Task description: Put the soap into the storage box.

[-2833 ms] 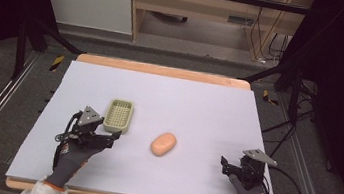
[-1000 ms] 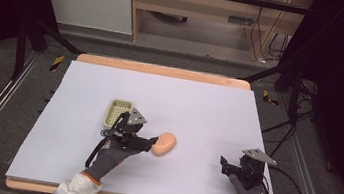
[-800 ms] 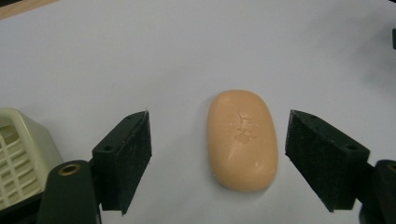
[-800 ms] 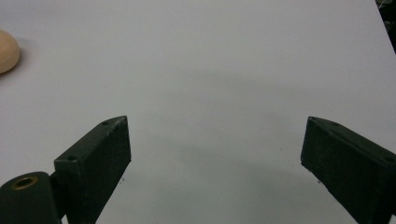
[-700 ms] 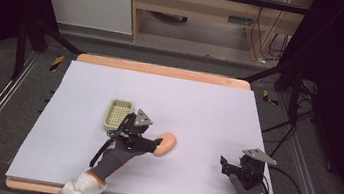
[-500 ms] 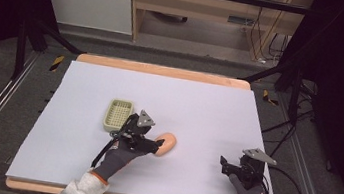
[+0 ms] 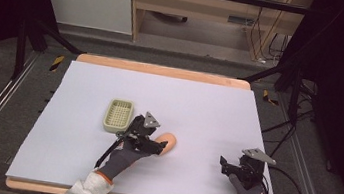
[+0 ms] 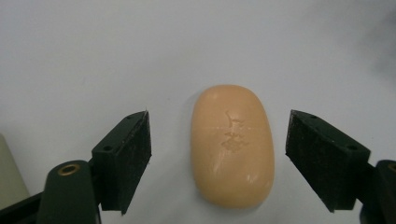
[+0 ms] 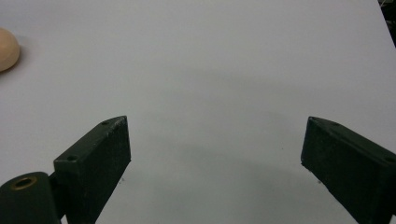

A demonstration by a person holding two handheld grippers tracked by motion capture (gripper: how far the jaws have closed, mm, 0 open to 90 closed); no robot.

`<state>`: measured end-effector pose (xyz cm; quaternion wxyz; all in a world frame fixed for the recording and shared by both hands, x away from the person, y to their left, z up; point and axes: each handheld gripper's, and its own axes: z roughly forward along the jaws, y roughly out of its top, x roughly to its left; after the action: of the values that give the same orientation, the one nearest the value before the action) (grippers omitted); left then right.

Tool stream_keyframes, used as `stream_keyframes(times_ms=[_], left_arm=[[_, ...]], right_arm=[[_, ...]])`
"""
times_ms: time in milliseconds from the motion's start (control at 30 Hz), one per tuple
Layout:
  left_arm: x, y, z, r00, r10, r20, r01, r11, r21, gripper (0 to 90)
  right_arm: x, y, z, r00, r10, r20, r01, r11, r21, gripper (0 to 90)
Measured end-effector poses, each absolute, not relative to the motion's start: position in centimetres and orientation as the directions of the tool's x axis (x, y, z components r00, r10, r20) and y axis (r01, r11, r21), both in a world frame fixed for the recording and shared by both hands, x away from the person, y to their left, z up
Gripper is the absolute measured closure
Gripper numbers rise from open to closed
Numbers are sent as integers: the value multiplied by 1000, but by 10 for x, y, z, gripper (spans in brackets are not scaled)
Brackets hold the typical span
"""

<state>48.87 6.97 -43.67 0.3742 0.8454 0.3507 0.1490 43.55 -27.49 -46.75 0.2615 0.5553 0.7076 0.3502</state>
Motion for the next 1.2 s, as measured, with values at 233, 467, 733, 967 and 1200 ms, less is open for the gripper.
stream_keyframes(times_ms=[233, 467, 733, 967, 1200], left_arm=[[490, 61, -445, 716, 698, -8, 490, -494, 718, 211], [491, 55, -451, 720, 694, 0, 492, -510, 706, 211], [492, 49, -459, 723, 691, 6, 495, -525, 692, 211], [495, 45, -465, 722, 692, 1, 509, -532, 677, 213], [496, 44, -469, 720, 694, 1, 516, -536, 668, 226]], right_arm=[[436, -275, -468, -245, 969, 19, 604, 137, 785, 85], [436, -275, -468, -246, 969, 21, 607, 137, 783, 84], [436, -275, -468, -247, 969, 22, 610, 138, 780, 84], [436, -274, -468, -248, 968, 25, 613, 137, 778, 84], [436, -274, -468, -248, 968, 29, 616, 134, 776, 84]])
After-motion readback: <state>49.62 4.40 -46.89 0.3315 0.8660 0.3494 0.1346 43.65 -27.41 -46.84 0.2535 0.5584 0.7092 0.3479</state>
